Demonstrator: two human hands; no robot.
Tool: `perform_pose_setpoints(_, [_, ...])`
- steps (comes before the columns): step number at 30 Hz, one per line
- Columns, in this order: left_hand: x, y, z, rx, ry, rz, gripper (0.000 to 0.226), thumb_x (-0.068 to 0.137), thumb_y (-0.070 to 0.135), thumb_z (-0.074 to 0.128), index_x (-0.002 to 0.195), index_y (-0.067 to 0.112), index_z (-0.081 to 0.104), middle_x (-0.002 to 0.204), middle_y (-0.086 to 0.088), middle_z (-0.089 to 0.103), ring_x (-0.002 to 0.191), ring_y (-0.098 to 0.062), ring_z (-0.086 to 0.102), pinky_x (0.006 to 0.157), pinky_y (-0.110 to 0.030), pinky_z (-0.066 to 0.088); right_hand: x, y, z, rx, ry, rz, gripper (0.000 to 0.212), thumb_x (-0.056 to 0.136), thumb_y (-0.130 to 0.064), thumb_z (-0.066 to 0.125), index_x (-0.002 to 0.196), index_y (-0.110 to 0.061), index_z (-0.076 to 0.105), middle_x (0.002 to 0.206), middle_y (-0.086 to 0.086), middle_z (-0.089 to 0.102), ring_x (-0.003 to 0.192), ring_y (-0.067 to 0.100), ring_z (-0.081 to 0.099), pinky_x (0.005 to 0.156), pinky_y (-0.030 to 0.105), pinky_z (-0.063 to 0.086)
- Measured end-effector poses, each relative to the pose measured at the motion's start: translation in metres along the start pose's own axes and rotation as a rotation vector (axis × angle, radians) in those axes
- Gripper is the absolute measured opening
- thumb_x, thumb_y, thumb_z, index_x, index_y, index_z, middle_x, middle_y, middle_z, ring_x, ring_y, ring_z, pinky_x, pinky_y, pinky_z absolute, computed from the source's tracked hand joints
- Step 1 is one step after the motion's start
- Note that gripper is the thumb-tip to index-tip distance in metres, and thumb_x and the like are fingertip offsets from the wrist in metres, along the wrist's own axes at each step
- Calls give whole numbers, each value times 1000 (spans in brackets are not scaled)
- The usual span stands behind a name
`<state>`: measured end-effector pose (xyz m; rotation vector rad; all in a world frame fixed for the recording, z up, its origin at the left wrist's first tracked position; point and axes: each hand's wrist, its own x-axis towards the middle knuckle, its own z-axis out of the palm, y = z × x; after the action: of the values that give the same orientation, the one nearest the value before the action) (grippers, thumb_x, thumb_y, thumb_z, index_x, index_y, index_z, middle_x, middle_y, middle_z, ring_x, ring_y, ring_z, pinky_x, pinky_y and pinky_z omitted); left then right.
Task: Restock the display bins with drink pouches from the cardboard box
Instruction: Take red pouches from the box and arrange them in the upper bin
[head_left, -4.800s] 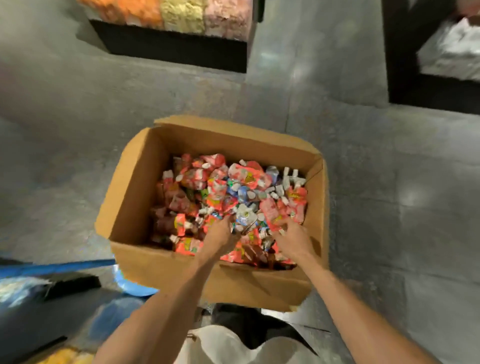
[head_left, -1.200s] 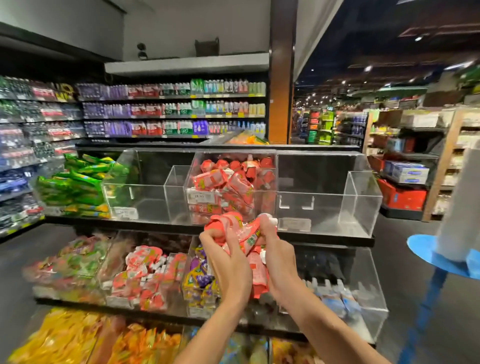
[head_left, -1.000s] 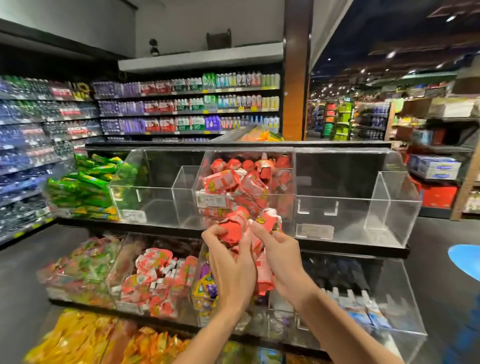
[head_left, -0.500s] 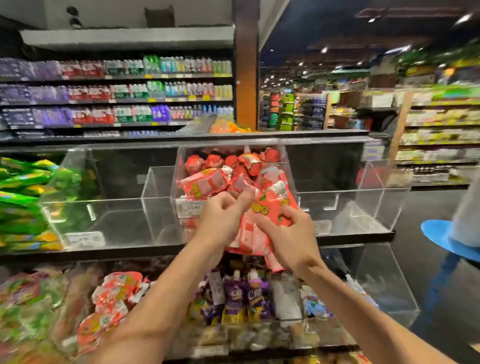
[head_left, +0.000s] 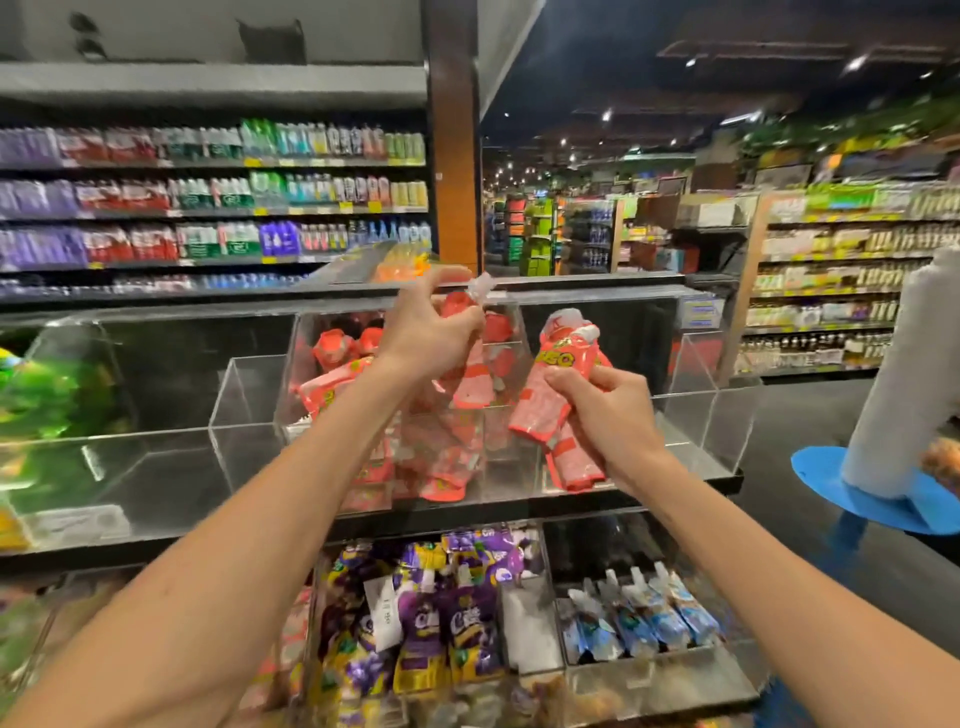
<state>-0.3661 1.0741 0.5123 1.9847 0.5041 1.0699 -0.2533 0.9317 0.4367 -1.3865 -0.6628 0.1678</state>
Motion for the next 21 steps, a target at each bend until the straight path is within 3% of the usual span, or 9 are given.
perform_pose_setpoints(2, [16,4,10,62,-22,42,43,76,12,68,117,27,66,98,-3,71,89,-23,69,82,-46,59,14,-3,-12,4,3,2,19,82,-24,76,65,-16,75,66,1,72,62,14,66,67,37,54])
perform_pose_setpoints(6, [36,-3,36,337,-148,159,38,81,2,65,114,22,70,108,0,68,100,-21,64,84,-29,53,30,-5,-32,34,-7,14,16,84,-24,75,73,-13,75,71,4,74,66,17,70,67,37,57])
perform_pose_setpoints(10, [52,0,43,555,-242,240,42,84,-3,59,116,21,71,121,-5,66,110,-22,60,84,-32,50,33,1,-47,26,-23,36,13,86,-23,74,81,-11,73,69,1,74,62,15,71,62,31,54])
perform_pose_setpoints(13, [67,13,35,698,-323,285,44,83,-5,63,118,21,73,125,-4,65,99,-16,56,74,-26,43,34,6,-54,-7,-30,44,13,87,-24,73,85,-11,73,69,-1,74,62,14,72,59,30,55])
perform_pose_setpoints(16, [70,13,32,774,-415,320,44,83,-3,68,116,25,73,122,-3,67,96,-17,61,67,-25,46,33,10,-56,-11,-31,60,13,88,-25,73,87,-12,73,75,1,76,67,18,74,64,36,60])
perform_pose_setpoints(21, [67,-19,54,921,-569,398,40,83,5,74,119,22,71,120,-4,65,111,-24,60,88,-28,46,28,10,-54,9,-36,61,11,88,-25,73,88,-14,72,82,3,75,69,16,74,60,30,57])
